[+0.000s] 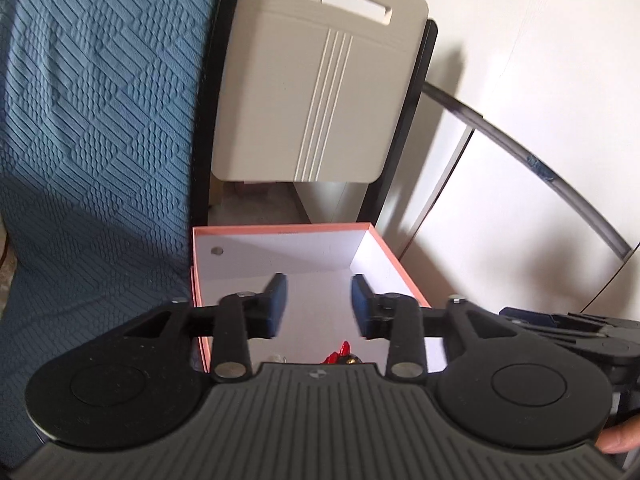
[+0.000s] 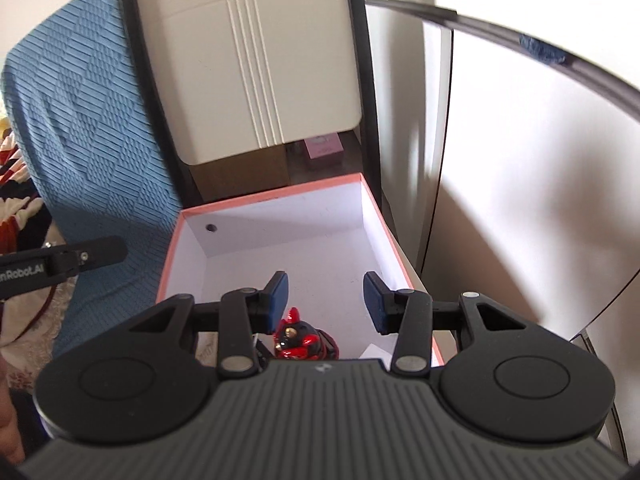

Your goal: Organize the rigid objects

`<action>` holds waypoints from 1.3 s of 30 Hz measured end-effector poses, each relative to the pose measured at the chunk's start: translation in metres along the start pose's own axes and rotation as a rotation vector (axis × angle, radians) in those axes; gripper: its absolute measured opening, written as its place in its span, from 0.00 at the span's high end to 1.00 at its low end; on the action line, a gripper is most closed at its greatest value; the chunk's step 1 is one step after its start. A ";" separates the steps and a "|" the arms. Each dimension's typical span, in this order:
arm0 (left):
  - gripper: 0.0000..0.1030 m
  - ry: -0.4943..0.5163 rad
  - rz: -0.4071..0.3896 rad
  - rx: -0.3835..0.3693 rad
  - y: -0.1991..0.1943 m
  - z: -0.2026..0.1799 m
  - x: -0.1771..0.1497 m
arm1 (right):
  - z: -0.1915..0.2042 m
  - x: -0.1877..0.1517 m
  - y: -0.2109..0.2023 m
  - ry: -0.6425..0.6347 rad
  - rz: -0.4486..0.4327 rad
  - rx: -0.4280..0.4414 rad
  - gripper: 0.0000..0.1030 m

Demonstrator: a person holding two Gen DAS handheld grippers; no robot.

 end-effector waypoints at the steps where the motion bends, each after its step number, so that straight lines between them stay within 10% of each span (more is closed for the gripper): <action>1: 0.54 -0.001 -0.010 -0.009 -0.005 0.000 0.000 | 0.004 -0.001 -0.005 -0.009 -0.009 -0.003 0.56; 18: 0.31 0.004 -0.038 -0.042 -0.072 0.007 -0.031 | 0.039 -0.042 -0.063 -0.041 -0.051 -0.007 0.56; 24: 0.04 -0.021 -0.082 -0.038 -0.084 0.015 -0.041 | 0.038 -0.062 -0.073 -0.046 -0.055 -0.007 0.56; 39: 0.00 -0.038 -0.062 0.020 -0.099 0.039 -0.070 | 0.053 -0.097 -0.073 -0.024 -0.078 0.025 0.56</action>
Point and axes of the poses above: each gripper's, at about its wrist camera, not at the fingertips, and y roughly the way its jaws point, z to its left, x to its top, the point moved 2 cm from there along y, roughly the way its jaws point, and after that the axes turned 10 degrees about -x, right-handed, at the moved point
